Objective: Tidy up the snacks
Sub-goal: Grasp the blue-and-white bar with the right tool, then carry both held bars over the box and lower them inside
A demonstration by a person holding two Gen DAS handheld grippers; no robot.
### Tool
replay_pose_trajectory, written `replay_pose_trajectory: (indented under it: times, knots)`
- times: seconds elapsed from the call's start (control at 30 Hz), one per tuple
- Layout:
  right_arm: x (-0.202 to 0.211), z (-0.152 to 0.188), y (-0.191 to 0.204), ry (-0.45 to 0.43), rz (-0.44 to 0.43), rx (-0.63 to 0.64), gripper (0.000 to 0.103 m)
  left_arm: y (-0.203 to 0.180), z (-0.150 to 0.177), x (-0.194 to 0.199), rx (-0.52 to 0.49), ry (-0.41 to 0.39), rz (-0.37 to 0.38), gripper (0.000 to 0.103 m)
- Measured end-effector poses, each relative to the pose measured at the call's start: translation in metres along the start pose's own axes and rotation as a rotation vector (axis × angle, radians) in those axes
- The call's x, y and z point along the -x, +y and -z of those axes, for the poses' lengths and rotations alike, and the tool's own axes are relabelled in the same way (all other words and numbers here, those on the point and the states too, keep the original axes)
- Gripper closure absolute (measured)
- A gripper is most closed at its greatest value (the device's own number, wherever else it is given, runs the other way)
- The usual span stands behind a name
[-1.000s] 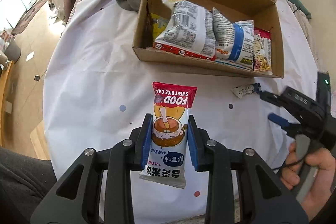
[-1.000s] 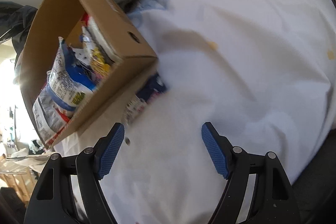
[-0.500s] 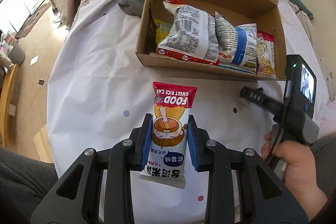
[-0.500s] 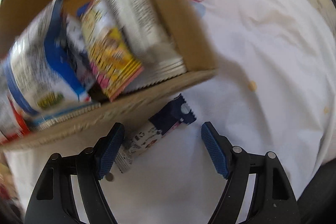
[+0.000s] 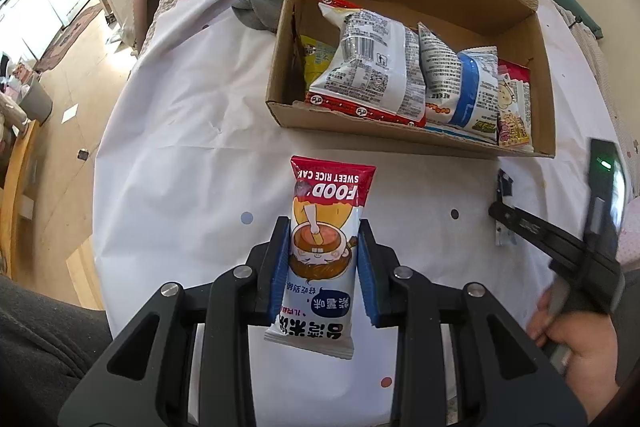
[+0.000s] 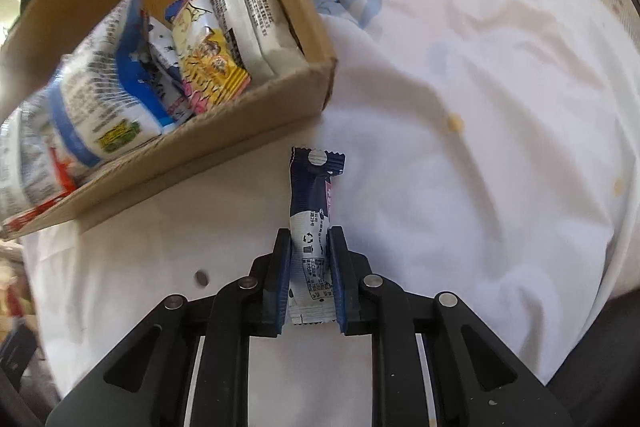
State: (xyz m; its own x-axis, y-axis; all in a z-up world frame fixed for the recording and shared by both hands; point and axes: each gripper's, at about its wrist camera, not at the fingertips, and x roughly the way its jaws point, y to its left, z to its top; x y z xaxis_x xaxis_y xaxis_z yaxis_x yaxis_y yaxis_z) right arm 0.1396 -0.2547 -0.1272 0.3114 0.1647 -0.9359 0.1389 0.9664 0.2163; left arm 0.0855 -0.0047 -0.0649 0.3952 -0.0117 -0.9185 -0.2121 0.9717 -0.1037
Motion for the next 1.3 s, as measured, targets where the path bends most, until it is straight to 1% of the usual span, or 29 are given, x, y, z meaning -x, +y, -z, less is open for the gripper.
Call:
replay_pose_trajectory:
  times: [0.1,0.23,0.33,0.43,0.5,0.57,0.6,0.67,0.73,0.87,1.0,1.1,1.3]
  knots:
    - [0.022,0.009,0.002,-0.018,-0.054,0.020,0.084,0.003,-0.001,0.001,0.011,-0.003,0.002,0.076]
    - [0.043,0.028,0.004,-0.014,-0.118,0.047,0.084,0.003,-0.001,0.003,0.014,-0.011,0.003,0.076]
    - [0.058,0.036,0.012,-0.025,-0.195,0.058,0.084,0.003,-0.001,0.004,0.012,-0.018,0.000,0.076]
    - [0.074,0.036,0.023,-0.067,-0.243,0.088,0.084,0.006,-0.002,0.008,0.025,-0.035,-0.003,0.076]
    - [0.083,0.027,0.018,-0.098,-0.259,0.102,0.084,0.010,-0.006,0.015,0.037,-0.063,0.009,0.076]
    - [0.096,0.017,0.010,-0.151,-0.280,0.097,0.084,0.010,-0.012,0.024,0.038,-0.084,0.030,0.076]
    - [0.103,0.013,0.009,-0.167,-0.291,0.098,0.084,0.010,-0.017,0.030,0.040,-0.102,0.045,0.076]
    - [0.116,-0.001,0.002,-0.213,-0.302,0.104,0.084,0.010,-0.026,0.044,0.034,-0.149,0.050,0.076]
    - [0.124,-0.017,0.001,-0.242,-0.313,0.126,0.084,0.009,-0.038,0.056,0.029,-0.192,0.054,0.076]
    - [0.128,-0.043,-0.002,-0.281,-0.319,0.156,0.084,0.003,-0.062,0.064,0.005,-0.230,0.056,0.076]
    - [0.125,-0.064,-0.004,-0.294,-0.323,0.151,0.084,-0.010,-0.082,0.062,-0.020,-0.238,0.059,0.076]
    - [0.116,-0.076,-0.003,-0.284,-0.338,0.137,0.084,-0.024,-0.093,0.058,-0.058,-0.254,0.048,0.076]
    - [0.094,-0.093,0.010,-0.258,-0.342,0.152,0.084,-0.050,-0.108,0.041,-0.085,-0.238,0.058,0.076]
